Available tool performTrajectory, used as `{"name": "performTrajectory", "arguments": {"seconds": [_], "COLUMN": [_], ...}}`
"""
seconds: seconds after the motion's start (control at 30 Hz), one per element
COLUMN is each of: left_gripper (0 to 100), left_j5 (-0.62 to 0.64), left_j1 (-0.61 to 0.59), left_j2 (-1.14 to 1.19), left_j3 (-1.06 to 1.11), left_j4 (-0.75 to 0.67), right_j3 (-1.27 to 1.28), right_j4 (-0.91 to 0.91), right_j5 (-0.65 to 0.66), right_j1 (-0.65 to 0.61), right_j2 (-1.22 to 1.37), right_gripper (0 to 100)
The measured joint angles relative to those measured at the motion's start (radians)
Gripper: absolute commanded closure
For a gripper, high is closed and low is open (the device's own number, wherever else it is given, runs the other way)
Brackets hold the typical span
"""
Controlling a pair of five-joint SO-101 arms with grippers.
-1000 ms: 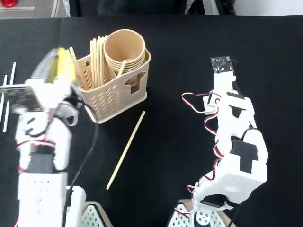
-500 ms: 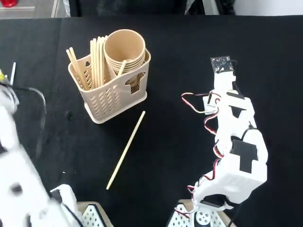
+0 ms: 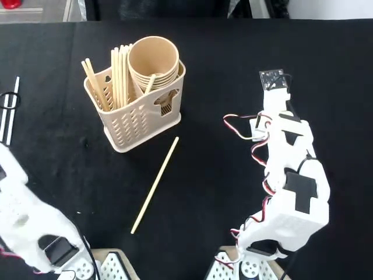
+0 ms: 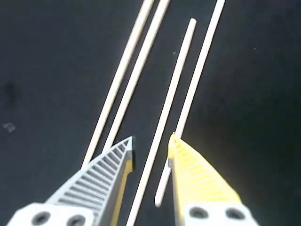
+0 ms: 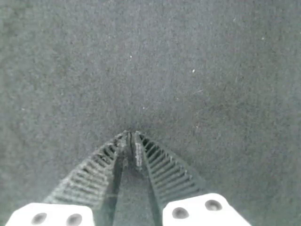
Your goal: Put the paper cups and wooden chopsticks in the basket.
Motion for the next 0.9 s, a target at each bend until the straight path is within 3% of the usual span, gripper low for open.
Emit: {"name": "performTrajectory", "arguments": {"seconds": [0.3, 0.47, 0.53, 0.73, 0.9], "left_gripper": [87, 98, 97, 97, 97], "left_j5": [0.029, 0.028, 0.029, 0.046, 0.143], "left_j1": [0.035, 0.046, 0.052, 0.055, 0.04], "left_j2": [0.597, 0.832, 0.911, 0.928, 0.824], "left_j3": [-0.649, -1.017, -1.14, -1.208, -1.204], "left_j4": [0.118, 0.21, 0.238, 0.304, 0.493], "right_j3": [0.0, 0.0, 0.0, 0.0, 0.0], "right_j4": [0.0, 0.0, 0.0, 0.0, 0.0], "right_j5": [0.0, 0.0, 0.0, 0.0, 0.0], "right_j1": [0.0, 0.0, 0.0, 0.0, 0.0], "right_j2": [0.0, 0.0, 0.0, 0.0, 0.0], "right_gripper": [98.5, 98.5, 98.5, 98.5, 98.5]}}
